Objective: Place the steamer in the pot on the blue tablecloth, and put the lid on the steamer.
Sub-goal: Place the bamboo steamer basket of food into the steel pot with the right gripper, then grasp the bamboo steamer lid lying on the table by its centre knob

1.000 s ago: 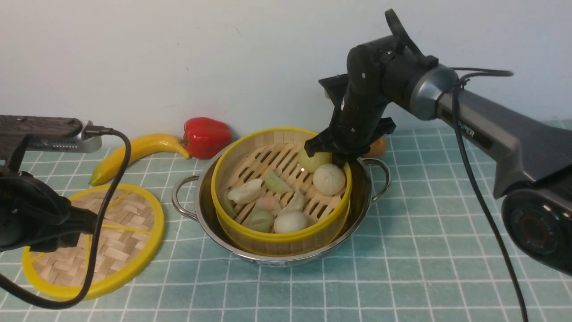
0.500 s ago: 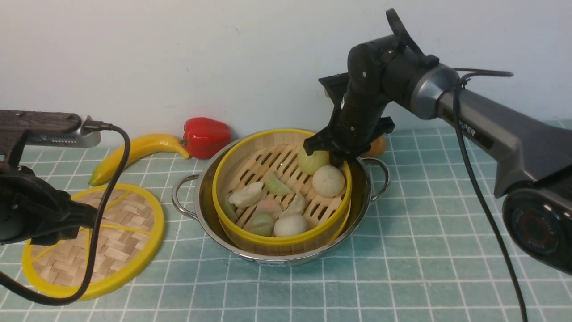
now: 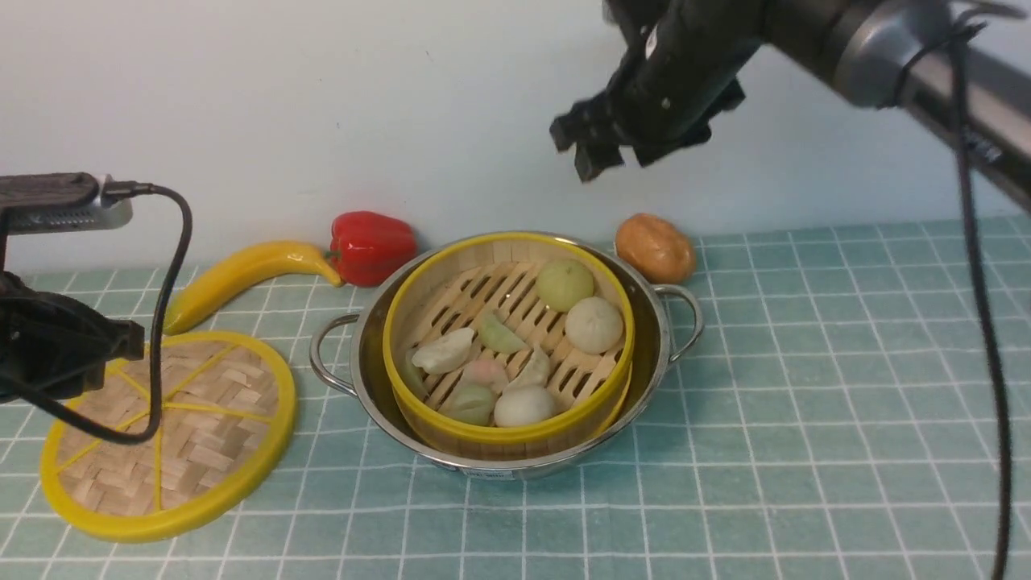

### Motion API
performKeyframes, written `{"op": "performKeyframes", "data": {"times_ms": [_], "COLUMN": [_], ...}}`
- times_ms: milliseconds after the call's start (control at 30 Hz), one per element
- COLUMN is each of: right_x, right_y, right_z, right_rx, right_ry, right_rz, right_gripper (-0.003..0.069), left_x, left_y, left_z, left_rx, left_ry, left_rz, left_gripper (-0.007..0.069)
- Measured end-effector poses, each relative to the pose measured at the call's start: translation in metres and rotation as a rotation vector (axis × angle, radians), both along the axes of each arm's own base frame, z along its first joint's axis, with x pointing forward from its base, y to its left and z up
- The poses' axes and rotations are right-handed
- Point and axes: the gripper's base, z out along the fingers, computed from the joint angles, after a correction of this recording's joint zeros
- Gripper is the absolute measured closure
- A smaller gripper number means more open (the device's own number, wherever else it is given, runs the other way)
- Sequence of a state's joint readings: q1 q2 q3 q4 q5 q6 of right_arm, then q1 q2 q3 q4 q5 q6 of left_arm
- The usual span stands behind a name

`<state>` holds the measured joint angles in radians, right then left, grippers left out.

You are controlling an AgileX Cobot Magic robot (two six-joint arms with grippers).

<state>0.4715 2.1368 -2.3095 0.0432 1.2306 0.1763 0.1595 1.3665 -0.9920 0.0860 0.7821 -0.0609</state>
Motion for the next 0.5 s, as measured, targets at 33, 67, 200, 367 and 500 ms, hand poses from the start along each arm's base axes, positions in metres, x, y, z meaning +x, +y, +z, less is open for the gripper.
{"op": "performKeyframes", "data": {"times_ms": [33, 67, 200, 367, 500], "right_x": [0.000, -0.017, -0.070, -0.141, -0.205], "right_y": [0.000, -0.008, -0.032, -0.068, -0.101], "right_z": [-0.001, 0.030, 0.087, 0.123, 0.133], "right_rx": [-0.001, 0.028, 0.070, 0.079, 0.080], "right_ry": [0.001, -0.051, -0.134, -0.188, -0.228], "right_rz": [0.000, 0.011, 0.043, 0.070, 0.085], "right_gripper": [0.0183, 0.0182, 0.0182, 0.0182, 0.0182], "left_x": [0.001, 0.007, 0.031, 0.060, 0.082], "left_y": [0.002, 0.009, 0.019, 0.020, 0.024], "left_z": [-0.001, -0.007, -0.021, -0.043, -0.061], "left_rx": [0.000, -0.008, -0.052, -0.078, -0.082], "left_ry": [0.003, 0.024, 0.062, 0.116, 0.154], "left_rz": [0.007, 0.028, 0.057, 0.002, -0.011], "left_gripper": [0.0381, 0.0381, 0.0381, 0.0381, 0.0381]}}
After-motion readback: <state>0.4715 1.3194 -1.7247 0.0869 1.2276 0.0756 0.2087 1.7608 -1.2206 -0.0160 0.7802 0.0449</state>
